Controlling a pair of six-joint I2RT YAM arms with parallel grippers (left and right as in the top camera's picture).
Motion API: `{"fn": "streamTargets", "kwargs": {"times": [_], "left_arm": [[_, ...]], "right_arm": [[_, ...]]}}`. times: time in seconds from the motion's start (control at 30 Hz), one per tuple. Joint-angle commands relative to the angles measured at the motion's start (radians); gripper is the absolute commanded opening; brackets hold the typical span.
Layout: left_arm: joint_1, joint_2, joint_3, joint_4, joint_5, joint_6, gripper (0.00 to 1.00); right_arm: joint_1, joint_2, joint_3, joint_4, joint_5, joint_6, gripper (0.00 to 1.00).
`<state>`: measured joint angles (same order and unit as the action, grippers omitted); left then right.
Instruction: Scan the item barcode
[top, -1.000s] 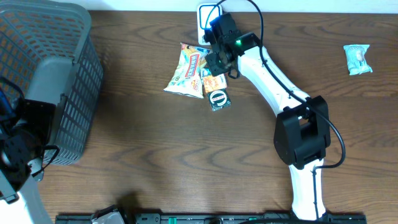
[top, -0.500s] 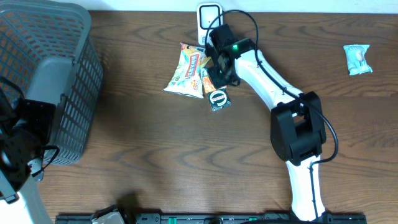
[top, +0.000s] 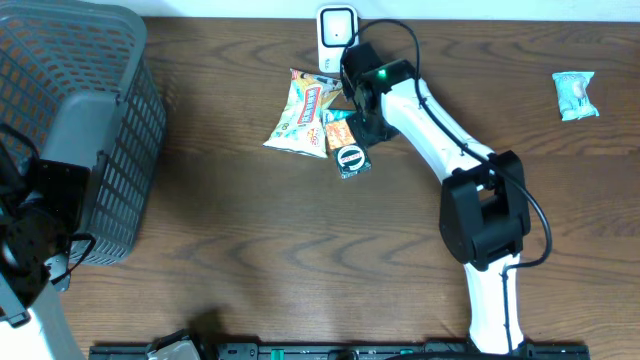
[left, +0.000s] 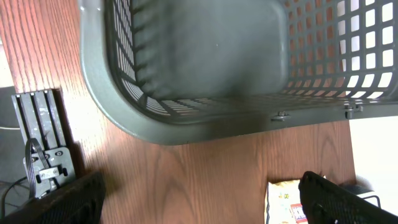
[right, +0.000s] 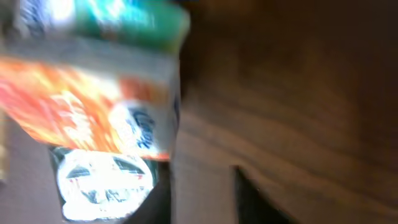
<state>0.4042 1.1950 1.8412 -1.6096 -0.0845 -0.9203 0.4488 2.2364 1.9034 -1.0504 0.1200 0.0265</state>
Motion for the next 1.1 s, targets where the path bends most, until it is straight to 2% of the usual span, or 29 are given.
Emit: {"fn": "streamTargets", "kwargs": {"times": [0.0,0.1,0.3,0.4,0.57,0.67,0.9,0.97,1.0,1.07], "left_arm": [[0.005,0.0,0.007,-0.047,-0.01,-0.005,0.97],[0.005,0.0,0.006,-0.047,-0.01,-0.005,0.98],[0.005,0.0,0.006,-0.047,-0.01,-0.005,0.97],[0.005,0.0,0.006,-0.047,-0.01,-0.005,0.98],[0.005,0.0,0.006,-0.047,-0.01,-0.005,0.98],[0.005,0.0,0.006,-0.047,-0.01,-0.005,0.98],[0.005,0.0,0.006,-0.047,-0.01,-0.005,0.97],[0.005,0.0,0.006,-0.047,-0.01,-0.005,0.98],[0.005,0.0,0.006,-0.047,-0.01,-0.005,0.98],[0.005,0.0,0.006,-0.047,-0.01,-0.005,0.97]], "right_arm": [[0.005,-0.061,0.001,0.064,-0.007,0.056,0.09],[0.004,-0.071,0.001,0.144,-0.01,0.135,0.08],[0.004,-0.067,0.0,0.289,-0.142,0.159,0.34],[0.01,-0.057,0.0,0.314,-0.144,0.1,0.38],[0.013,-0.024,-0.002,0.297,-0.202,-0.082,0.45],[0.007,0.007,-0.002,0.275,-0.203,-0.158,0.53],[0.007,0.053,-0.003,0.233,-0.23,-0.251,0.66],[0.007,0.074,-0.003,0.219,-0.232,-0.26,0.65],[0.007,0.08,-0.003,0.212,-0.232,-0.26,0.61],[0.007,0.088,-0.003,0.193,-0.231,-0.26,0.41]]}}
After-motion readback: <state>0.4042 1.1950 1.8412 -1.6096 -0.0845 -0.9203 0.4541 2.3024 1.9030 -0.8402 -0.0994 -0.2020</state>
